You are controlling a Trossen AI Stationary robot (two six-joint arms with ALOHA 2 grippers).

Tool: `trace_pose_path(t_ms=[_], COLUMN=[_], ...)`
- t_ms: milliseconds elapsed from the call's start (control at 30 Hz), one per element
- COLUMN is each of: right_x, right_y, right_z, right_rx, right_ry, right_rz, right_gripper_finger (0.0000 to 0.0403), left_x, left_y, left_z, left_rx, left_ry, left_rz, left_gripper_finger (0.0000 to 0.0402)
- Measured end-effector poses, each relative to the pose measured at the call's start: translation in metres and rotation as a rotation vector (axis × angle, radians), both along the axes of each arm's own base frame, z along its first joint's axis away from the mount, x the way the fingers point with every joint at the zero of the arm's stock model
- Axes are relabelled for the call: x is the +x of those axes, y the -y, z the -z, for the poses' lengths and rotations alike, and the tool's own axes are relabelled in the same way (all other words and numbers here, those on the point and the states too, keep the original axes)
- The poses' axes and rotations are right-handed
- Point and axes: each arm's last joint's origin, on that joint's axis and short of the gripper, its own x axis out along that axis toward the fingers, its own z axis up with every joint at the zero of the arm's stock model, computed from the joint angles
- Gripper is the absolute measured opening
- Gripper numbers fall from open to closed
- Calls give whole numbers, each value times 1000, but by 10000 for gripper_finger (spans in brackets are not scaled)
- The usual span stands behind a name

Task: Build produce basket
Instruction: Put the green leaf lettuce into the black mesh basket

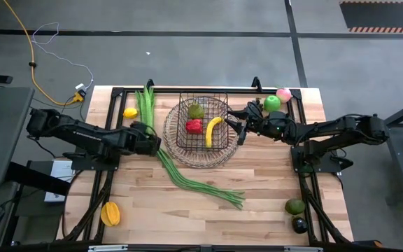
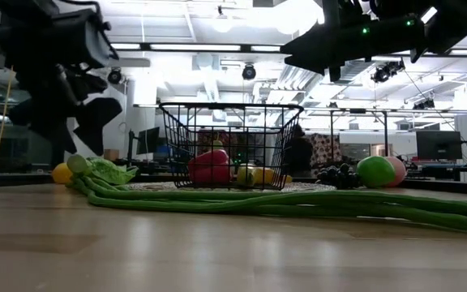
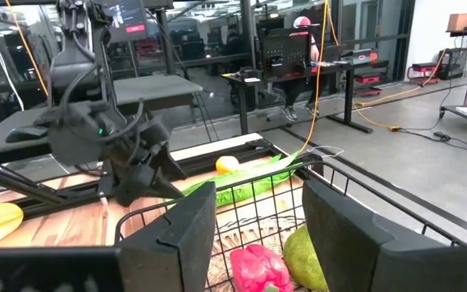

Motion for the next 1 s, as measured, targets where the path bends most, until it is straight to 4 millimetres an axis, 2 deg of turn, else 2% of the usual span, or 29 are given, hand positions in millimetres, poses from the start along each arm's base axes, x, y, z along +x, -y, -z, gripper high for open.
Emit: trace_pose_path(t_ms=[167, 733, 1000], right_x=[0, 0, 0], right_y=[0, 0, 0], right_z=[0, 0, 0], right_rx=[10, 24, 24], right_ry=[3, 8, 9], right_rz=[0, 12, 12], right_gripper_finger=[177, 177, 177], left_x=[-6, 1, 7], left_y=[0, -5, -5], left_z=[14, 15, 21], left_rx=[8, 28, 9], left_ry=[-3, 26, 29], left_rz=[-62, -51, -47], left_gripper_finger=[283, 282, 282])
